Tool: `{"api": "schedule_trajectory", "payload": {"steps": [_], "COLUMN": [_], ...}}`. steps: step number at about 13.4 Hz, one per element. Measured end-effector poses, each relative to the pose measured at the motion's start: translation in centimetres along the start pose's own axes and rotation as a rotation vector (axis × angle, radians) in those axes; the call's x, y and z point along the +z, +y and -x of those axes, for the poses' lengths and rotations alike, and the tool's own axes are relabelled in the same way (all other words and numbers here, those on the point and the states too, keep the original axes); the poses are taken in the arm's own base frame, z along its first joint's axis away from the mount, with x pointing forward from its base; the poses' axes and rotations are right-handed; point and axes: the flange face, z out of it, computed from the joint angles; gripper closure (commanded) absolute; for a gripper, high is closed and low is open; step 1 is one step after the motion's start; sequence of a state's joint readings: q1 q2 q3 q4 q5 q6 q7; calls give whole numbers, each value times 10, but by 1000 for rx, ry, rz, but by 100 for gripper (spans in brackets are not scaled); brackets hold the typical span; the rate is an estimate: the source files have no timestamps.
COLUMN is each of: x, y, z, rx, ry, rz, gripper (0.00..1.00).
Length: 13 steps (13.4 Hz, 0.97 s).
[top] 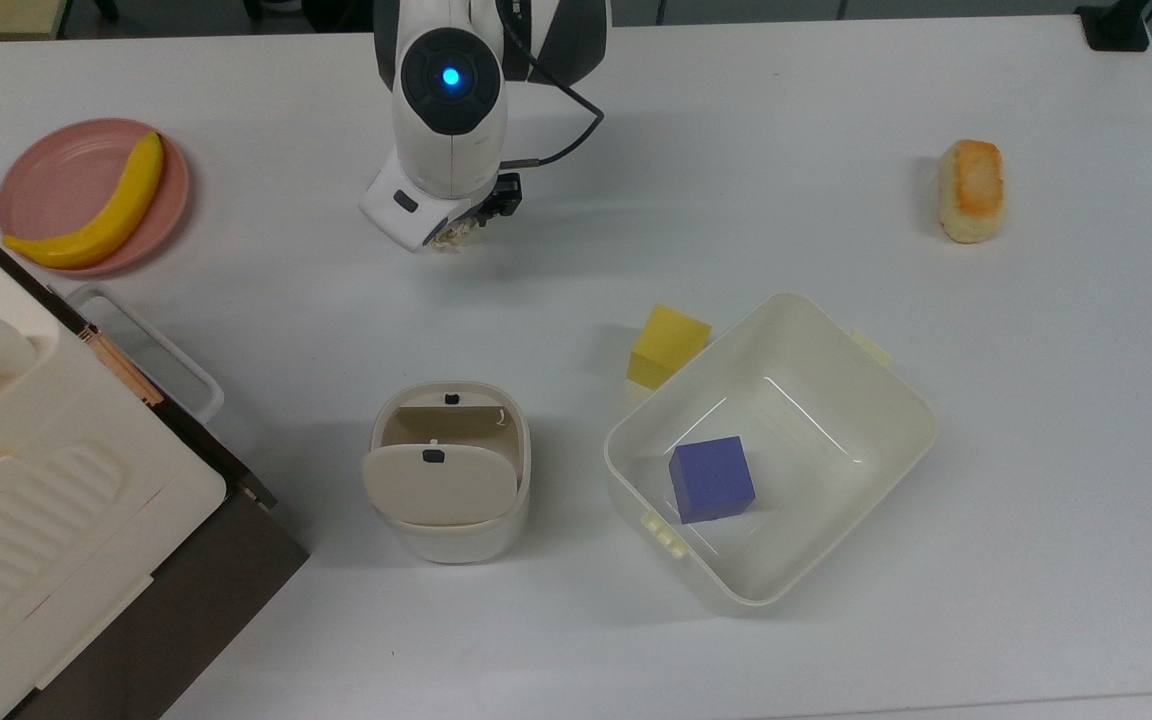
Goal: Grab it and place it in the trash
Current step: 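Lift the paper ball and carry it over the cream trash bin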
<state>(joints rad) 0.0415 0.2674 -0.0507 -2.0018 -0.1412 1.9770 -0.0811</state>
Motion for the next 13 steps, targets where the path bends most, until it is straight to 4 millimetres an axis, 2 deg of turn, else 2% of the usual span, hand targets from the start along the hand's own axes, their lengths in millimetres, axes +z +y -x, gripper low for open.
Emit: {"api": "schedule_trajectory", "payload": {"steps": [2, 4, 7, 10, 13], "x": [2, -2, -19, -54, -100], "y": [0, 1, 4, 10, 17], "z": [0, -1, -6, -14, -21], "rx": [-2, -2, 3, 13, 25], "ry": [-3, 5, 40, 102, 188], "rz": [0, 2, 6, 15, 27], "gripper": [89, 90, 90, 90, 89]}}
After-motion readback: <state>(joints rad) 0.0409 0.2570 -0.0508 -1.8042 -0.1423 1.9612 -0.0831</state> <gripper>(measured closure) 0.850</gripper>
